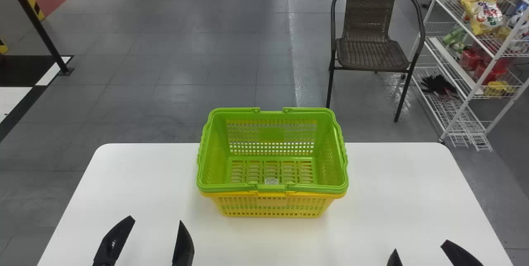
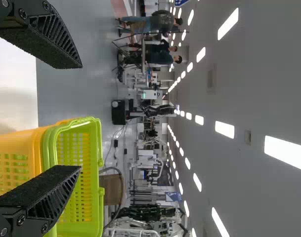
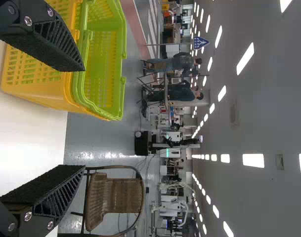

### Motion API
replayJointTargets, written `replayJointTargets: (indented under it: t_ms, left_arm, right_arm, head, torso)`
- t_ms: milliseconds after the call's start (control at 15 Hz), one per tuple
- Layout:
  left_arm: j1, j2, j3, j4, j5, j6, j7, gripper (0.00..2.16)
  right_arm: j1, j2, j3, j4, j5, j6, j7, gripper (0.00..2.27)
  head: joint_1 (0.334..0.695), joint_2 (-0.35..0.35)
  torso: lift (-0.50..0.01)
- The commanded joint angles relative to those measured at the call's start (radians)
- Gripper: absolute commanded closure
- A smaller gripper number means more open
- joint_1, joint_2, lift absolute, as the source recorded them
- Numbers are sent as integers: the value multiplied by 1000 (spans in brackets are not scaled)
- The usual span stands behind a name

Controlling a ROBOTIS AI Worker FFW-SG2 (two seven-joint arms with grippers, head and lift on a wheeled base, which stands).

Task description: Grasp handle with right gripper to insert into left gripper then lift and swing left to center

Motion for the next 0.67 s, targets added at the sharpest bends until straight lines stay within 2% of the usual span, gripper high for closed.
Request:
replayJointTargets:
  t_ms: [0, 267, 600]
  left_arm:
    - [-15, 2, 6, -69, -4, 113, -1, 76]
    - [-76, 27, 14, -174, 2, 367, -7, 76]
    - [-171, 33, 65, -296, 45, 671, -79, 76]
  right_arm:
    - [1, 0, 0, -1, 0, 0, 0, 120]
    - [1, 0, -2, 1, 0, -3, 0, 120]
    - [4, 2, -3, 2, 0, -6, 0, 120]
  head:
    - [695, 32]
    - [695, 32]
    - [695, 40]
  torso:
    - [0]
    - [0]
    - [0]
